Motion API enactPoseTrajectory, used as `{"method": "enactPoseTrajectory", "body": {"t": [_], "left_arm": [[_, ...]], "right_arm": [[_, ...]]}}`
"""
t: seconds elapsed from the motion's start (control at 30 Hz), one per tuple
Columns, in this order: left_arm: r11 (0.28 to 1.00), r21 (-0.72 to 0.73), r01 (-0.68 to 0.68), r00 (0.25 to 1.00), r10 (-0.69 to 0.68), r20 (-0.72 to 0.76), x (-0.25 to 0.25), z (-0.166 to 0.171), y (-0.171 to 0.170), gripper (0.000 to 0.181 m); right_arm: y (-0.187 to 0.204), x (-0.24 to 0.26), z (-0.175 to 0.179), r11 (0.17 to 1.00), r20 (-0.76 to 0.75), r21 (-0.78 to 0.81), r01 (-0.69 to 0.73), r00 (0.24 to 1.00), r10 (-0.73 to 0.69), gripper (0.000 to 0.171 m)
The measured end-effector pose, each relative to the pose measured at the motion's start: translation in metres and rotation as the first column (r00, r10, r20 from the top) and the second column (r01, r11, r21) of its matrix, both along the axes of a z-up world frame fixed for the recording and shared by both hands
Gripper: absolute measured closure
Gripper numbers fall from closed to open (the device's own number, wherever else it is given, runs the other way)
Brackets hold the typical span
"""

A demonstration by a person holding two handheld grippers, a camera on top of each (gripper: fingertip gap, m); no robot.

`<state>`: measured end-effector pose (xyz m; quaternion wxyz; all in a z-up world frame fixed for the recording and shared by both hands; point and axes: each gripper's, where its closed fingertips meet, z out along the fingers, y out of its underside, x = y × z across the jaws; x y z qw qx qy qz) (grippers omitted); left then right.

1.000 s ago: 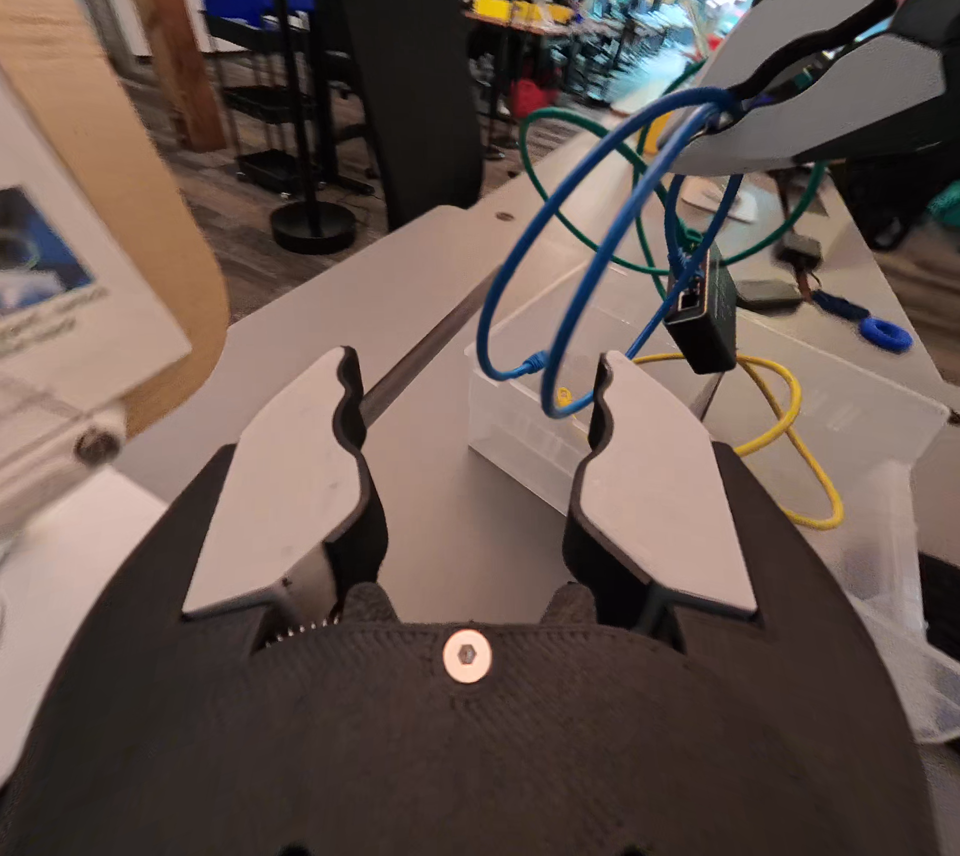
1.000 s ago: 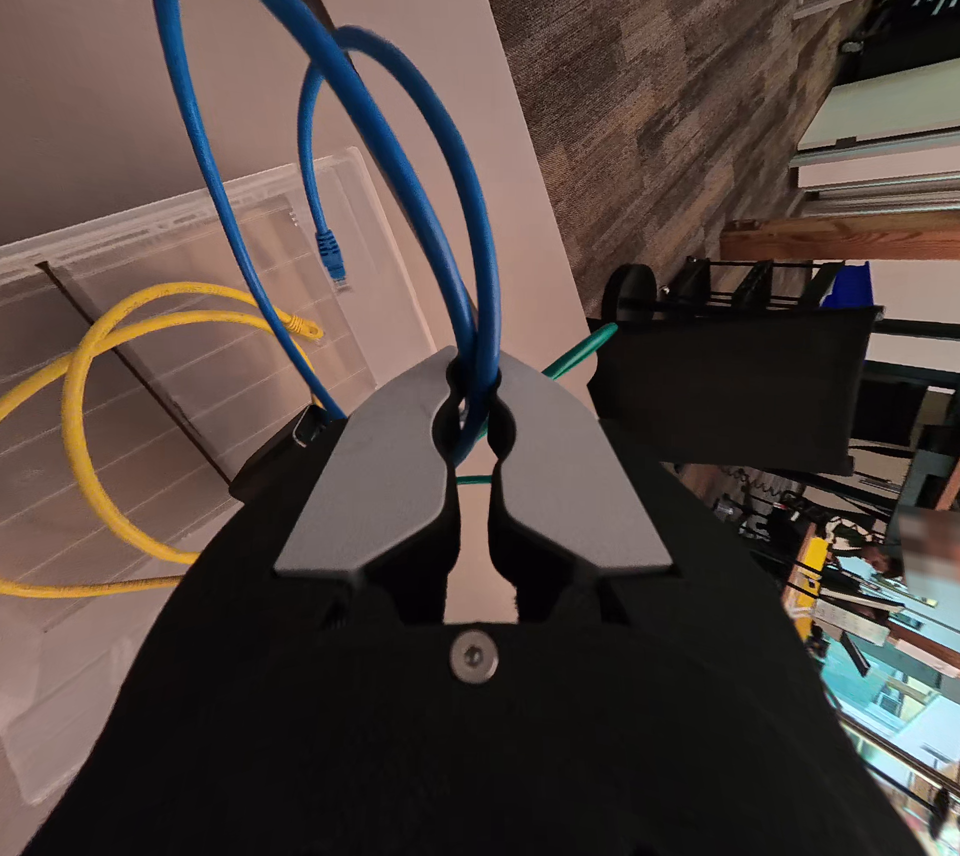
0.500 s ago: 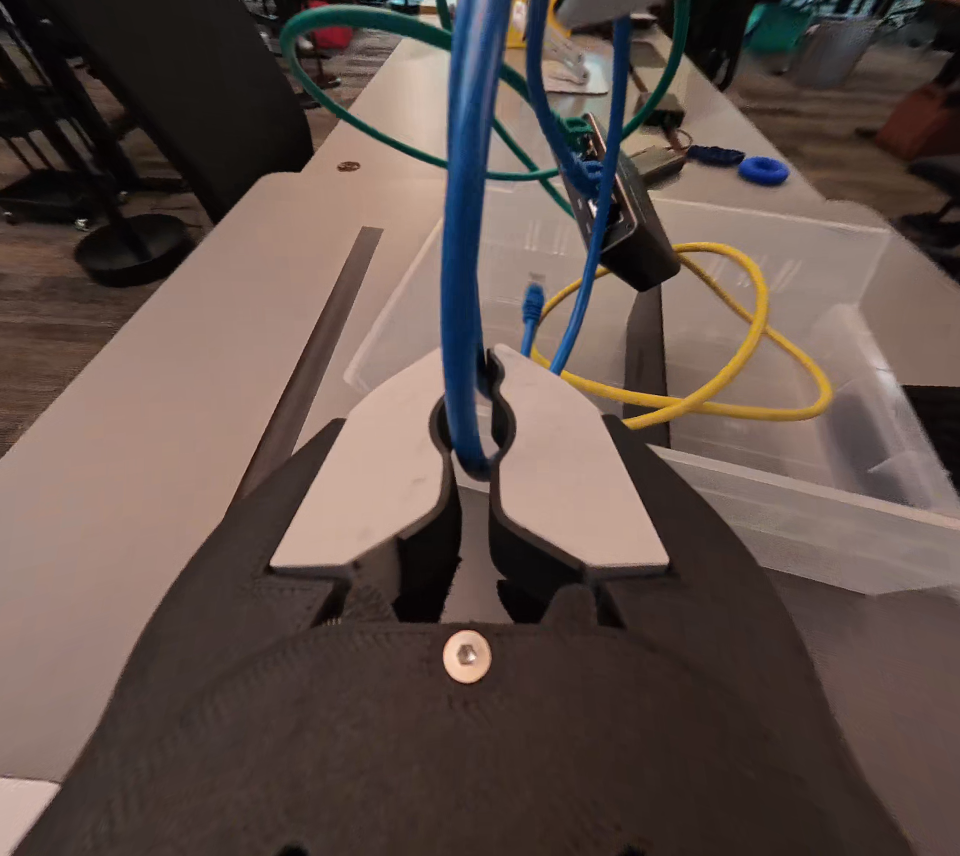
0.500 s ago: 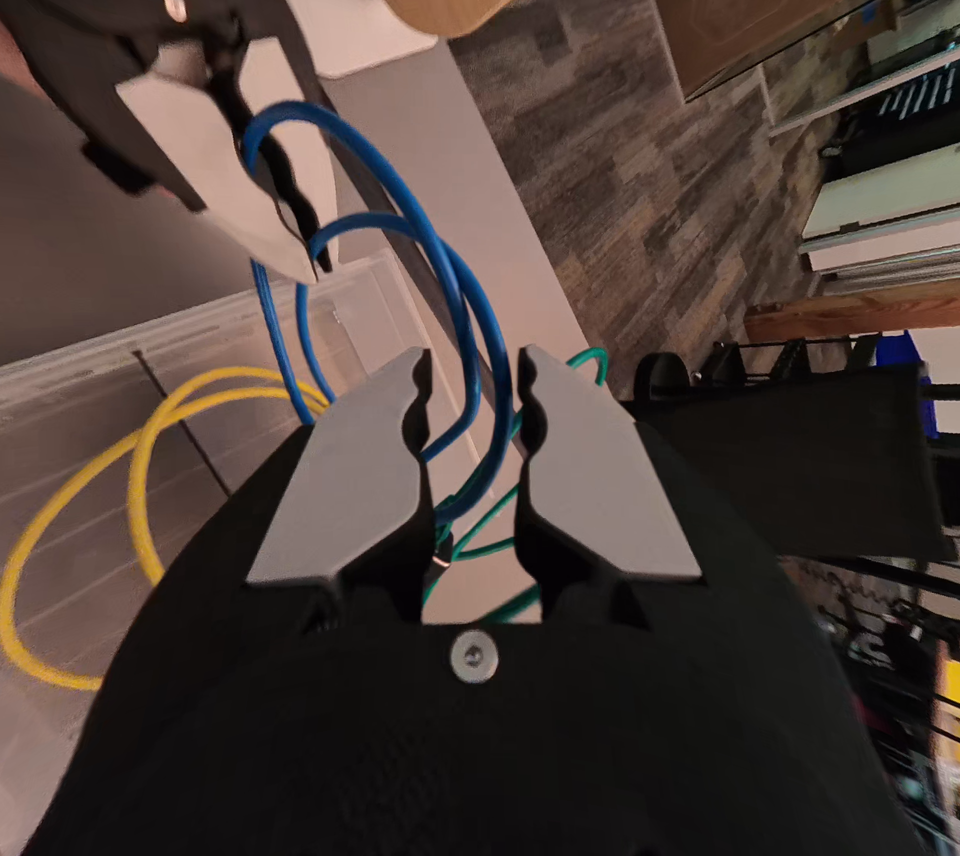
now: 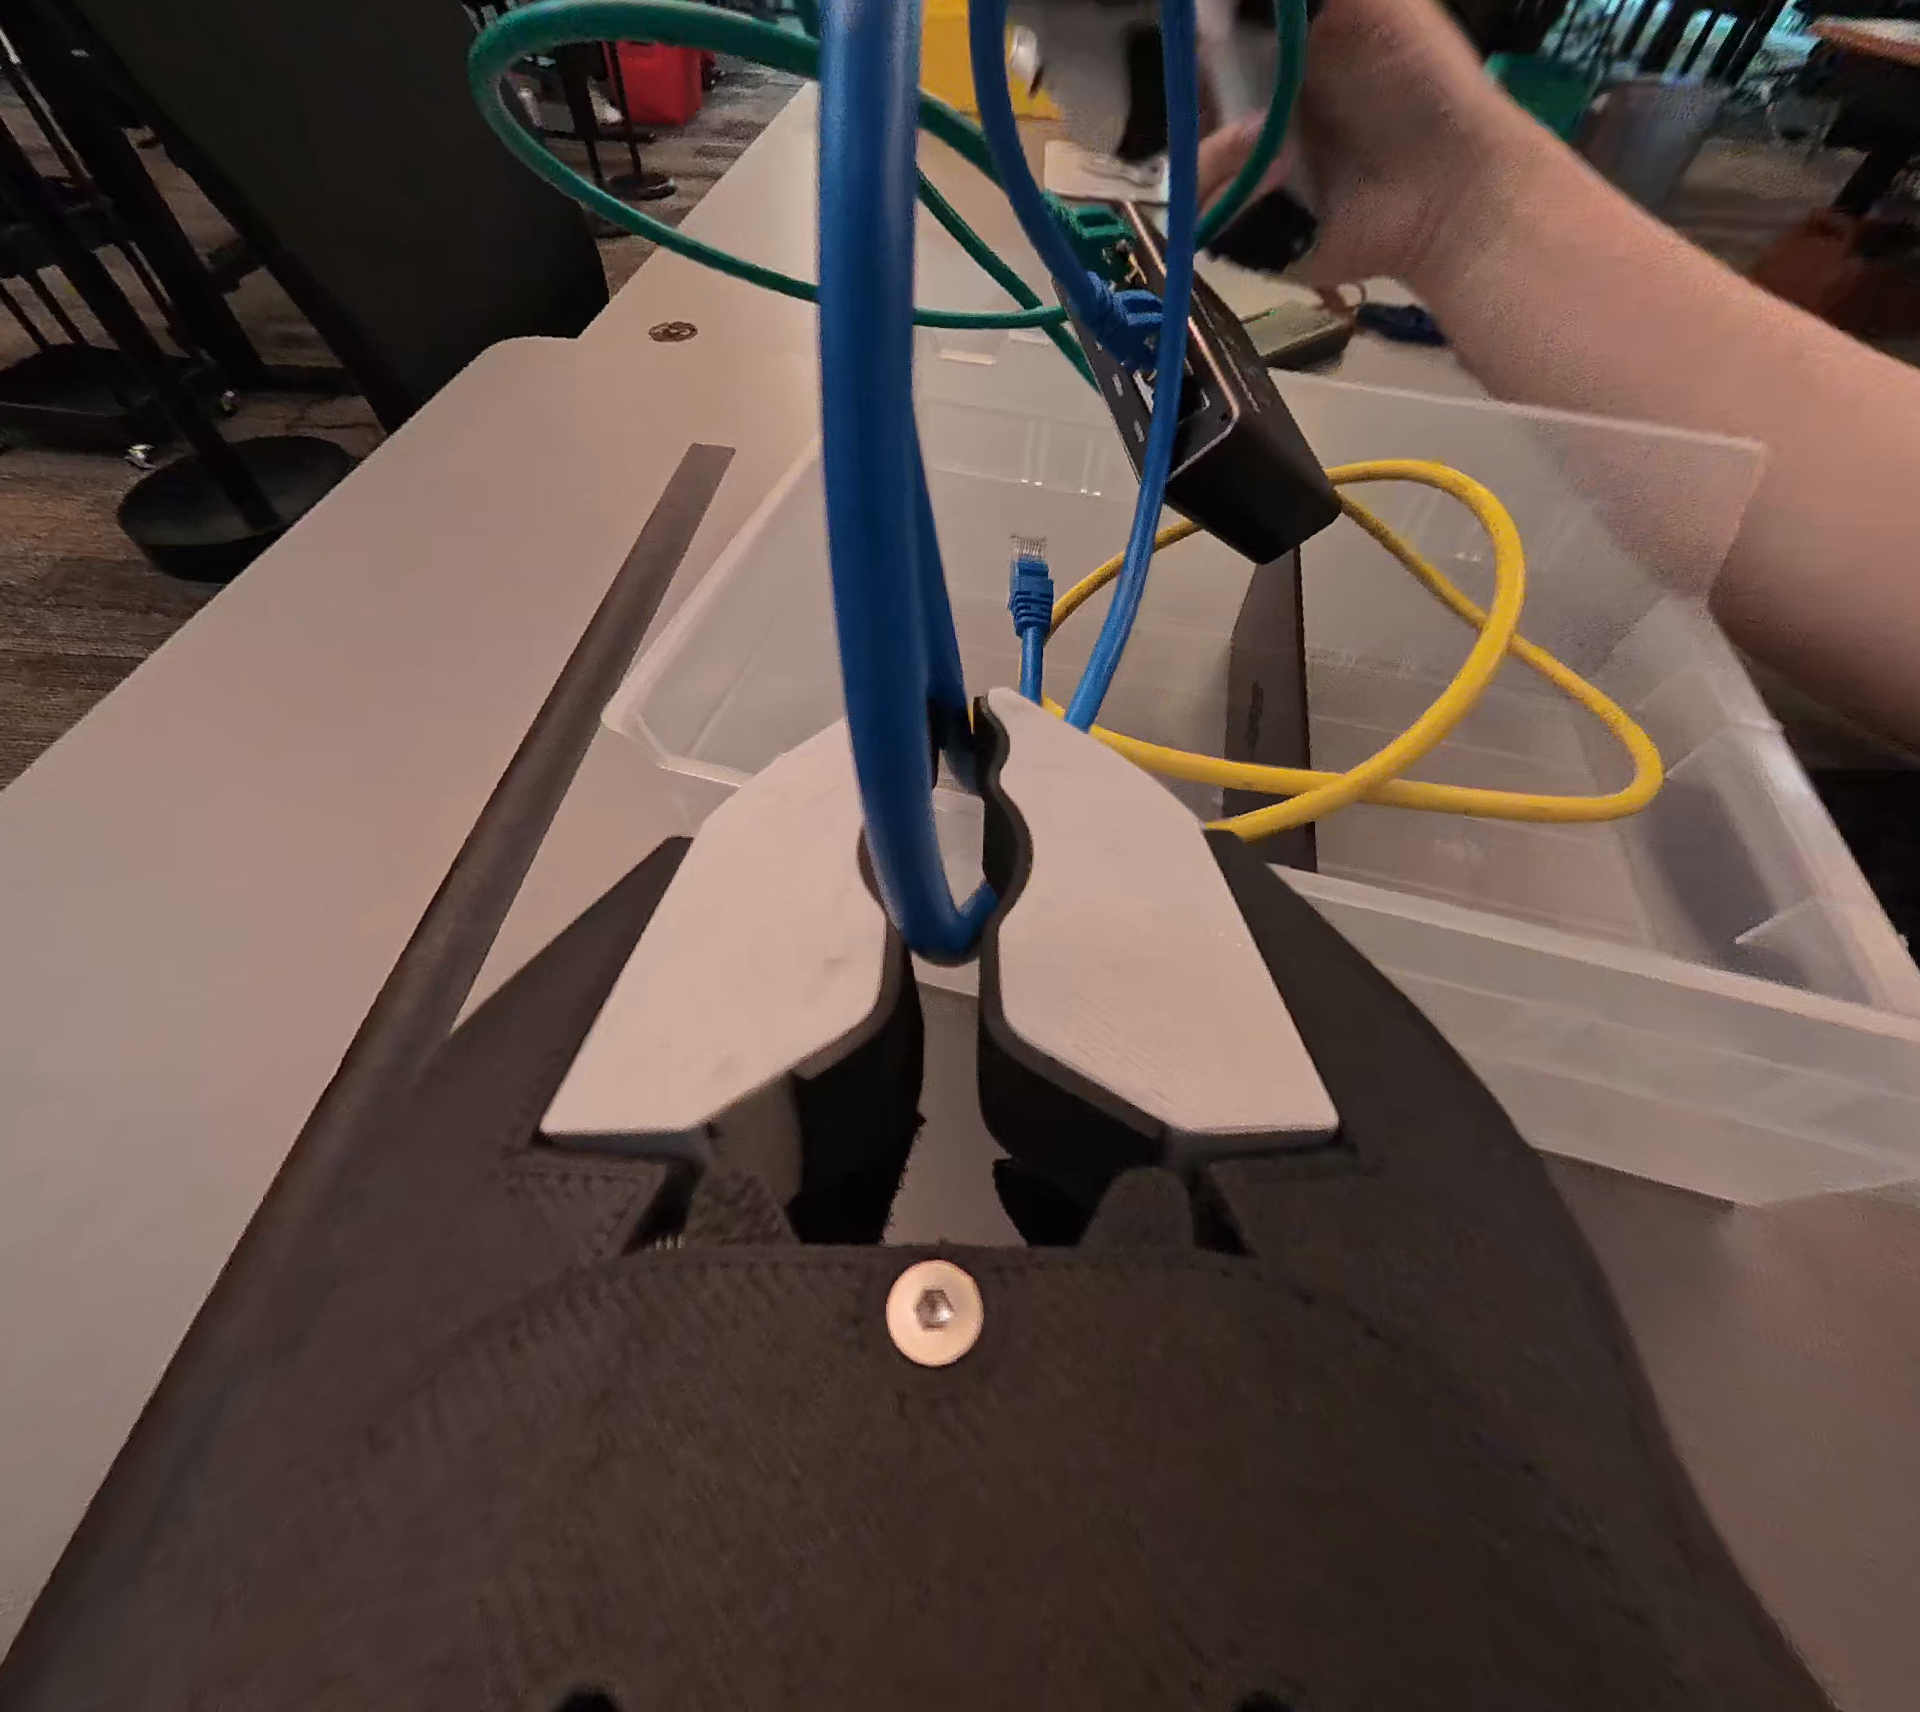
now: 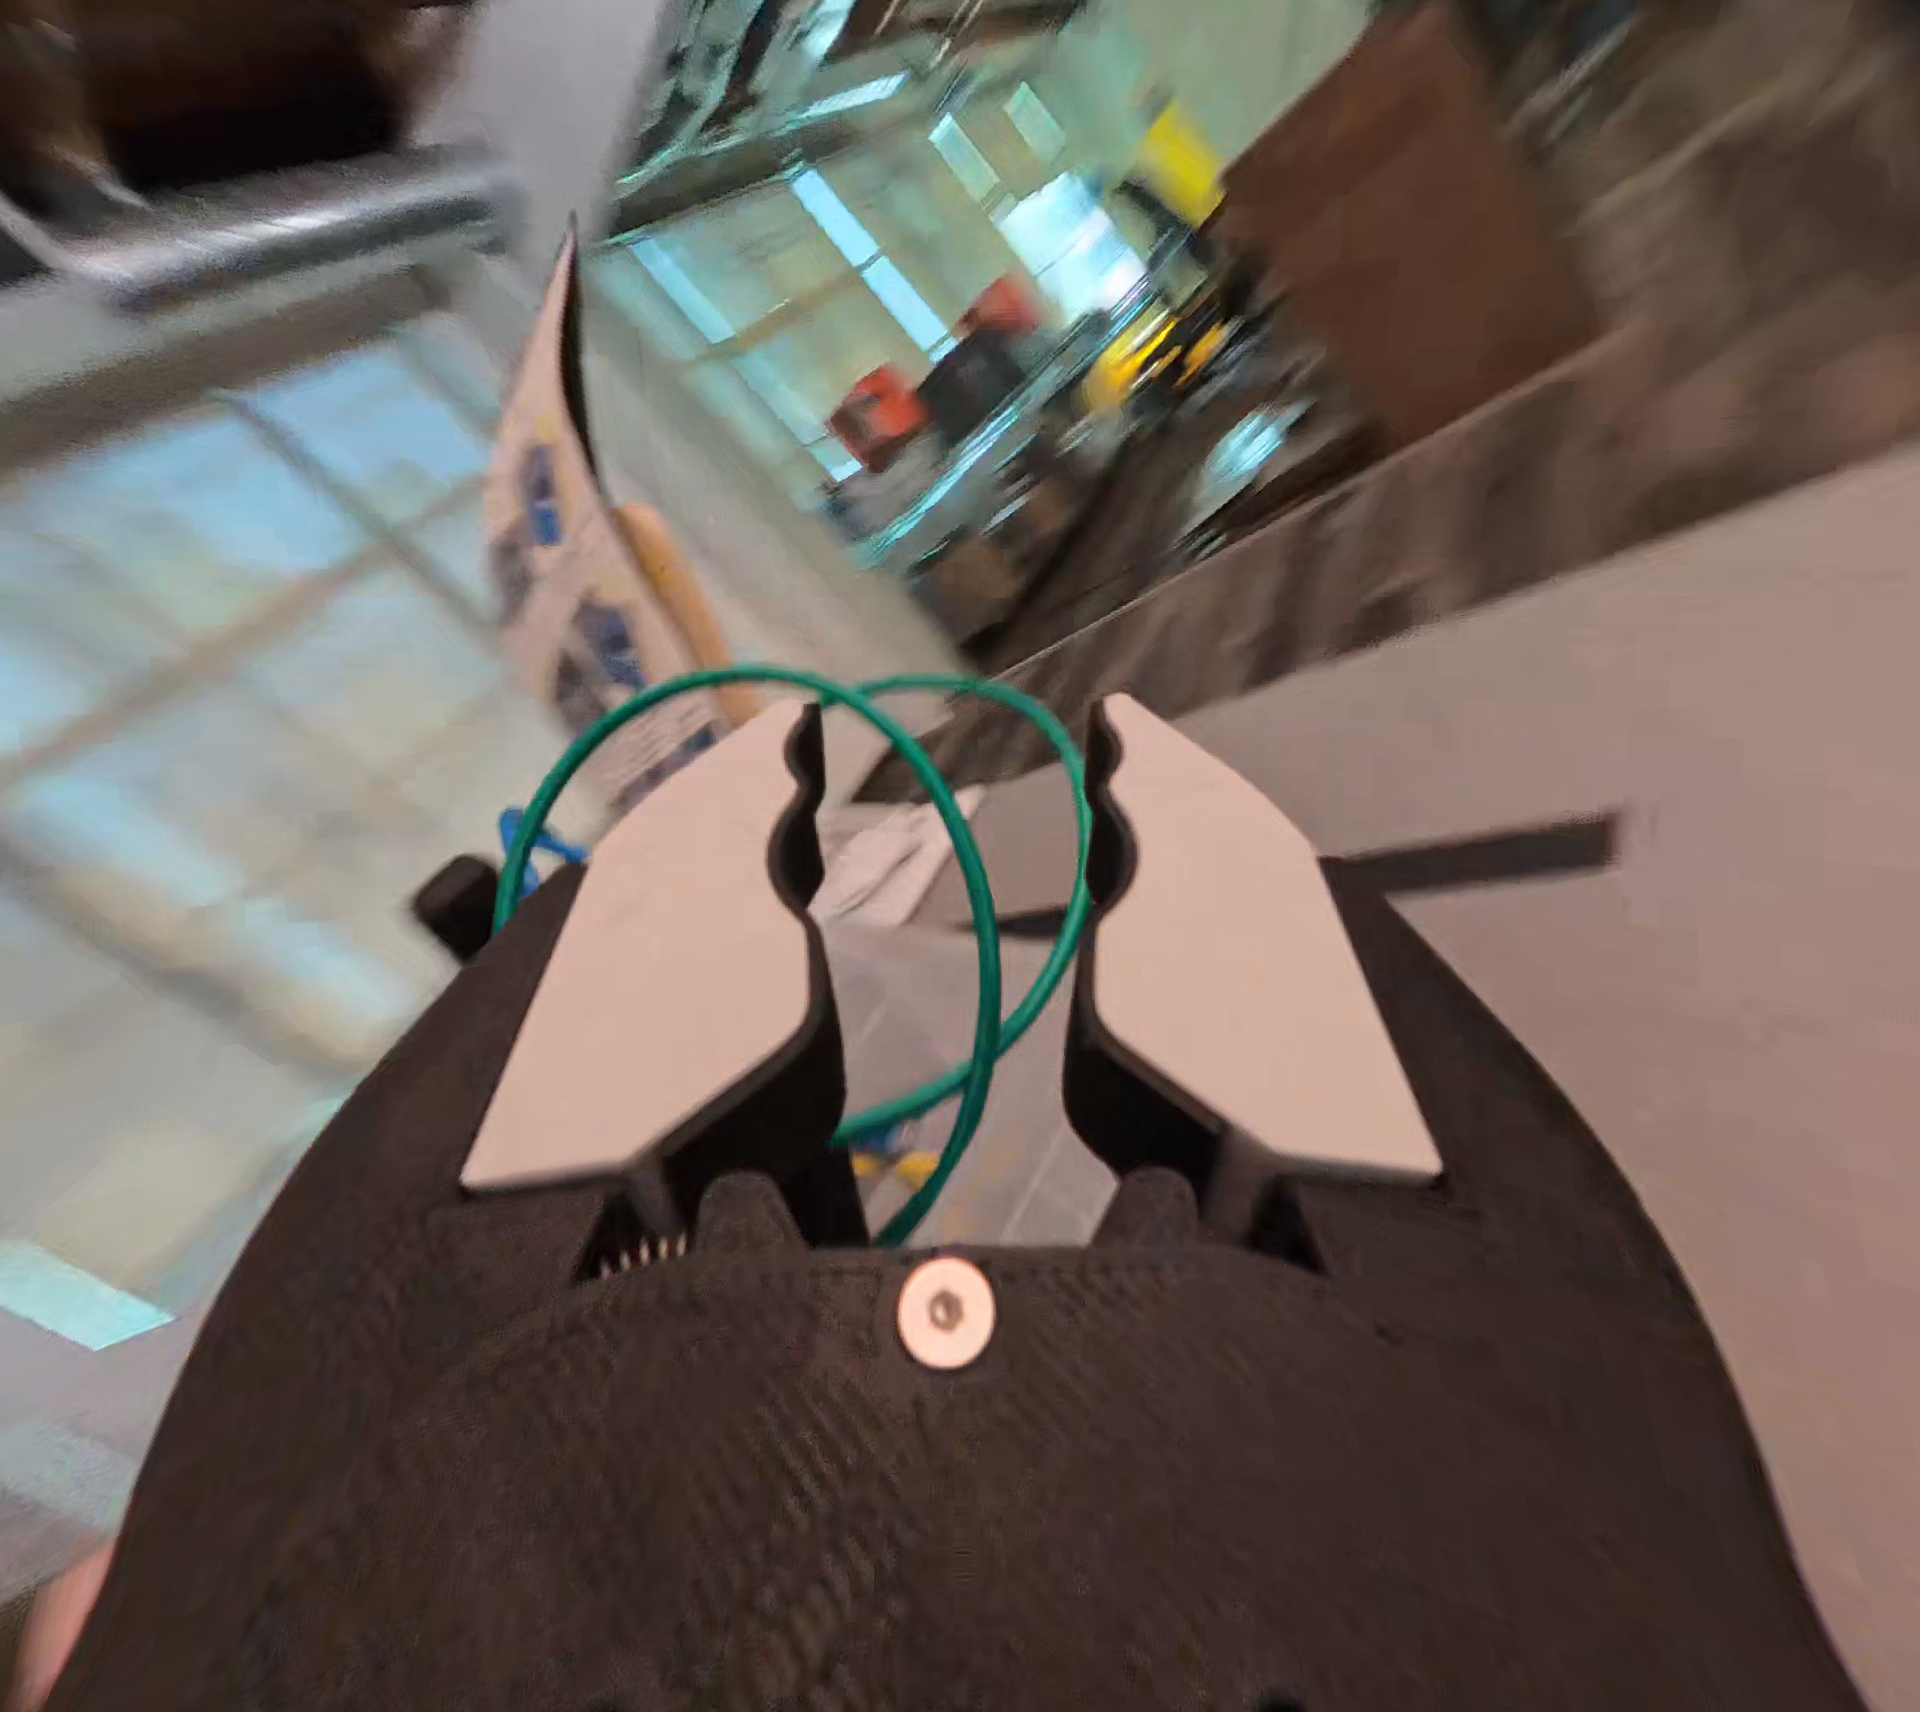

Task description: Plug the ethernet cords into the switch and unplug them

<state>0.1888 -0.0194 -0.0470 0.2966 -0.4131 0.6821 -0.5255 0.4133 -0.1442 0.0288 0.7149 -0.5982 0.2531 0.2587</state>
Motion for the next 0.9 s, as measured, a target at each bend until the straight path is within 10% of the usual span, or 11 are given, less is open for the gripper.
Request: {"method": "enactPoseTrajectory", "body": {"t": [0.17,0.3,0.43,0.63,0.9], "left_arm": [[1.000,0.011,0.004,1.000,-0.003,-0.013,0.001,-0.001,-0.002,0.176],[1.000,0.002,0.001,1.000,-0.001,-0.017,0.002,-0.002,-0.002,0.176],[1.000,0.004,-0.001,1.000,0.001,-0.022,0.002,-0.003,-0.002,0.175],[1.000,0.000,-0.008,1.000,0.008,-0.023,0.003,-0.002,-0.002,0.175],[0.998,0.019,-0.063,0.997,0.064,-0.035,0.008,-0.001,0.000,0.176]], "right_arm": [[0.037,0.000,-0.097,0.927,-0.119,-0.278,-0.254,0.966,0.229,0.110],[0.062,-0.033,-0.084,0.843,-0.227,-0.200,-0.499,0.861,0.456,0.112],[0.072,-0.036,-0.084,0.845,-0.200,-0.224,-0.485,0.872,0.447,0.143],[0.069,-0.049,-0.085,0.816,-0.244,-0.187,-0.548,0.830,0.501,0.144],[0.040,-0.055,-0.042,0.860,0.098,-0.274,-0.430,0.877,0.470,0.162]]}}
